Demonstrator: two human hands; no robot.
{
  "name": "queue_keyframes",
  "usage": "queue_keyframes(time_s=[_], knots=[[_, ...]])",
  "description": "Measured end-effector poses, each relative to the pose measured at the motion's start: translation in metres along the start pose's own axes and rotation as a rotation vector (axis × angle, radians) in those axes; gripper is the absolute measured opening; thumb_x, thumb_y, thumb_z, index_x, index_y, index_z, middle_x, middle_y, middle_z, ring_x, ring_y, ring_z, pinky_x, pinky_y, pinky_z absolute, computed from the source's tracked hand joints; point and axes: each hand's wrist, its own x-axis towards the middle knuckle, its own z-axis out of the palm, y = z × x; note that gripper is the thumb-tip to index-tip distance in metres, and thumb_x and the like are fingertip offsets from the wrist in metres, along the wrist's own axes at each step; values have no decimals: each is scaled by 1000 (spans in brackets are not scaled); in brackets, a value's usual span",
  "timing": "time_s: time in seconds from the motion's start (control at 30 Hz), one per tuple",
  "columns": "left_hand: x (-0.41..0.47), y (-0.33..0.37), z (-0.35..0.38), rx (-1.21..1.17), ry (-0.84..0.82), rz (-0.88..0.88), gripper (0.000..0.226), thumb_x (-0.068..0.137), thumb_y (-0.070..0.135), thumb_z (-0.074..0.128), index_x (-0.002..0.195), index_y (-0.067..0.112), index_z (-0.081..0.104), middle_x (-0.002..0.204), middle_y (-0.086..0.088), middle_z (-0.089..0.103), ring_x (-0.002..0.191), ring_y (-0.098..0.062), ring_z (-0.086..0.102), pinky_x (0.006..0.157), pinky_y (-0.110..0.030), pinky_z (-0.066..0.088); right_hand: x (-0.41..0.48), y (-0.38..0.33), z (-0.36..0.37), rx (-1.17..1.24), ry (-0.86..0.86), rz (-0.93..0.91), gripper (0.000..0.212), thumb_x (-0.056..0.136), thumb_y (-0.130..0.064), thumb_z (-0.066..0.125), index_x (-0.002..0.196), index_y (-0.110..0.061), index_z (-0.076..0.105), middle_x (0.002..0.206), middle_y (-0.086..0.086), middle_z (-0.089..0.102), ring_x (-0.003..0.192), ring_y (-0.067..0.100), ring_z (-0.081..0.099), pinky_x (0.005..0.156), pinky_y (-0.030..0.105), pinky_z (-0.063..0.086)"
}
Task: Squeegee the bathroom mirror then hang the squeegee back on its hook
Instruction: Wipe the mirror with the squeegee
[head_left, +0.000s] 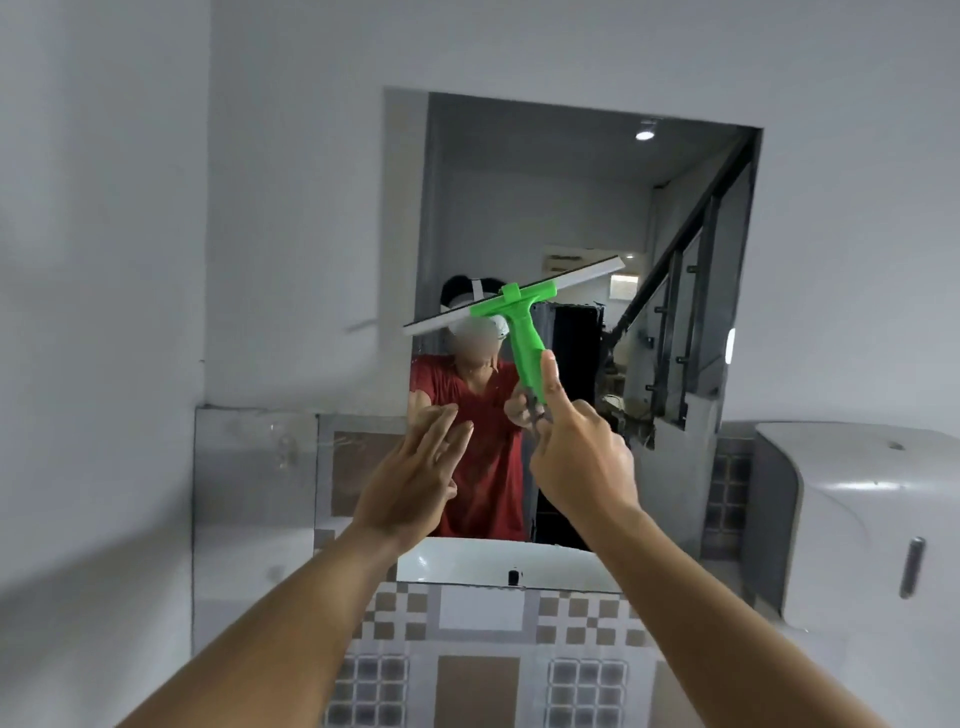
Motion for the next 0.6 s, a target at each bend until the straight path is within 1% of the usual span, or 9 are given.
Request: queue_keyframes(time_s=[0.07, 0.13, 0.2, 0.27, 0.3, 0.37, 0.43, 0.53, 0.6], knots=[[-1, -2, 2, -4, -2, 12, 85, 79, 25, 84, 151, 8, 42, 159, -19, 38, 150, -37, 32, 104, -46, 54, 3, 21, -18, -127, -51, -31, 89, 91, -10, 54, 157, -41, 4, 97, -3, 59, 61, 19, 53, 49, 31, 45], [-1, -3, 5, -3, 13, 24, 80, 83, 22, 79, 152, 7, 41, 160, -19, 37, 151, -37, 31, 104, -46, 54, 7, 43, -33, -240, -90, -58, 92, 90, -10, 55, 155, -46, 2, 90, 1, 58, 60, 20, 56, 51, 38, 55], [-1, -3, 5, -8, 30, 28, 79, 84, 20, 78, 152, 7, 41, 159, -19, 38, 150, -36, 33, 103, -44, 54, 13, 65, -48, -324, -123, -89, 96, 87, -6, 53, 155, -48, 0, 89, 1, 56, 62, 21, 57, 54, 41, 57], [-2, -3, 1, -16, 31, 23, 80, 80, 21, 81, 150, 8, 45, 156, -19, 43, 146, -36, 39, 99, -43, 57, 20, 85, -66, -392, -125, -111, 98, 87, -5, 52, 154, -50, -3, 90, -1, 54, 61, 20, 56, 53, 41, 57], [-2, -3, -1, -12, 41, 20, 77, 80, 24, 81, 148, 8, 48, 154, -19, 46, 144, -36, 42, 98, -42, 58, 23, 95, -74, -424, -115, -111, 99, 87, -5, 52, 154, -51, -5, 91, -2, 53, 59, 17, 53, 51, 37, 55], [3, -3, -7, 4, 101, 42, 59, 89, 28, 72, 142, 8, 54, 148, -17, 52, 140, -34, 46, 103, -43, 55, 30, 112, -89, -455, -99, -87, 99, 89, -8, 53, 152, -53, -8, 91, -2, 55, 58, 15, 51, 47, 31, 49], [19, -6, -22, 17, 174, 67, 45, 98, 30, 56, 138, 9, 56, 142, -14, 55, 134, -31, 49, 106, -44, 49, 30, 124, -98, -454, -84, -55, 99, 92, -12, 55, 149, -56, -13, 89, -1, 58, 60, 16, 53, 47, 30, 47], [65, -15, -61, 45, 261, 35, 45, 96, 30, 54, 136, 10, 56, 138, -12, 55, 123, -32, 52, 99, -48, 50, 20, 132, -99, -403, -75, -12, 92, 96, -17, 53, 145, -55, -15, 88, 1, 59, 64, 20, 55, 50, 31, 45], [100, -22, -91, 104, 295, 25, 51, 92, 29, 57, 139, 9, 53, 140, -14, 52, 122, -35, 51, 97, -50, 50, 7, 131, -90, -312, -82, 60, 89, 96, -18, 51, 144, -55, -15, 90, 4, 62, 69, 24, 58, 55, 36, 49]])
